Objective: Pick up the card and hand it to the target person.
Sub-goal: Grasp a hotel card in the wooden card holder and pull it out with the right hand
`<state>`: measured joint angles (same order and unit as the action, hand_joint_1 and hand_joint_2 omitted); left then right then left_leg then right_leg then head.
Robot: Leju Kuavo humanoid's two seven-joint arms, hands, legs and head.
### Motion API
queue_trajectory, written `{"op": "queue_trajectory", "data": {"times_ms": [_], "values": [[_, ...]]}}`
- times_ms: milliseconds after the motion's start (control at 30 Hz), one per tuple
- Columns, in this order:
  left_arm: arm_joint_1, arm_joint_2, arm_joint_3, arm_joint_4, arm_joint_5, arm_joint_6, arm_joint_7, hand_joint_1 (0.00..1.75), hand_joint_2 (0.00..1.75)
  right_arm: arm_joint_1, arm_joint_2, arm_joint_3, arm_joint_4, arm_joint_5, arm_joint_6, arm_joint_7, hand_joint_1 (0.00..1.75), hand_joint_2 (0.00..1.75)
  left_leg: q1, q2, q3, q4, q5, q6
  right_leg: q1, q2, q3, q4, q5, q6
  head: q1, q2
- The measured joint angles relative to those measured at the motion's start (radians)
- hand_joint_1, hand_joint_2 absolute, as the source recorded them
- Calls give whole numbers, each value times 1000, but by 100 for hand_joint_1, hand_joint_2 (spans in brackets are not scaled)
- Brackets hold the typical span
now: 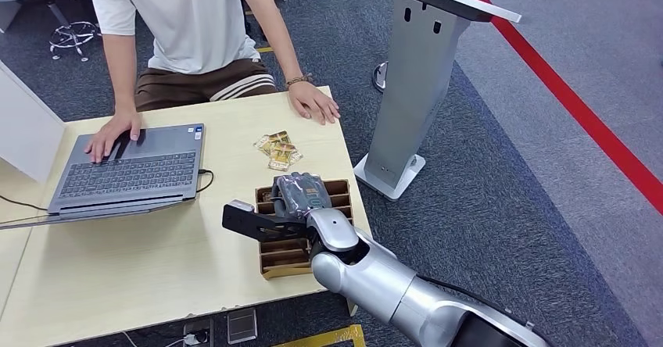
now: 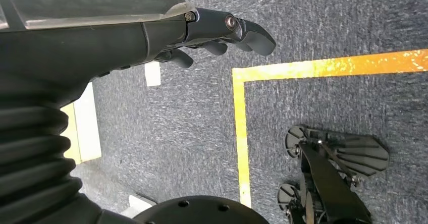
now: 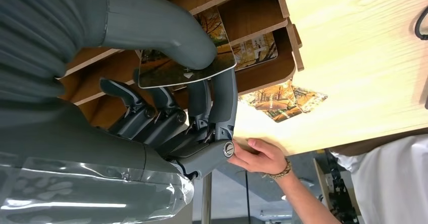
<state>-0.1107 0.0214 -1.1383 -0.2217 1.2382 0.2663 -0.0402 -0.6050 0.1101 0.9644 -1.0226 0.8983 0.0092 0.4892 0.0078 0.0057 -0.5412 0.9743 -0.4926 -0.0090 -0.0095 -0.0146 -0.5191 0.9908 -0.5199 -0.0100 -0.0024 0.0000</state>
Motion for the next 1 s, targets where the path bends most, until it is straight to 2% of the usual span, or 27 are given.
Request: {"op": "queue_trajectory", "data": {"times_ms": [400, 700, 900, 1000], "values": [[0, 7, 0, 1, 13, 41, 19, 0, 0, 1, -1, 0, -21, 9, -15, -5, 175, 175, 0, 0, 0, 0, 0, 0, 0, 0, 0, 0, 0, 0, 0, 0], [3, 8, 0, 4, 40, 46, 19, 0, 0, 19, -35, -7, -250, 102, -25, 17, 175, 175, 0, 0, 0, 0, 0, 0, 0, 0, -1, 0, 0, 0, 0, 0], [4, 8, 1, 4, 43, 47, 6, 0, 0, 38, -66, -7, -420, 170, -63, -50, 175, 175, 0, 0, 0, 0, 0, 0, 0, 0, 0, 0, 0, 0, 0, 0], [5, 8, 1, 4, 41, 46, 1, 0, 0, 42, -76, -5, -466, 206, -118, -107, 175, 175, 0, 0, 0, 0, 0, 0, 0, 0, 0, 0, 0, 0, 0, 0]]}}
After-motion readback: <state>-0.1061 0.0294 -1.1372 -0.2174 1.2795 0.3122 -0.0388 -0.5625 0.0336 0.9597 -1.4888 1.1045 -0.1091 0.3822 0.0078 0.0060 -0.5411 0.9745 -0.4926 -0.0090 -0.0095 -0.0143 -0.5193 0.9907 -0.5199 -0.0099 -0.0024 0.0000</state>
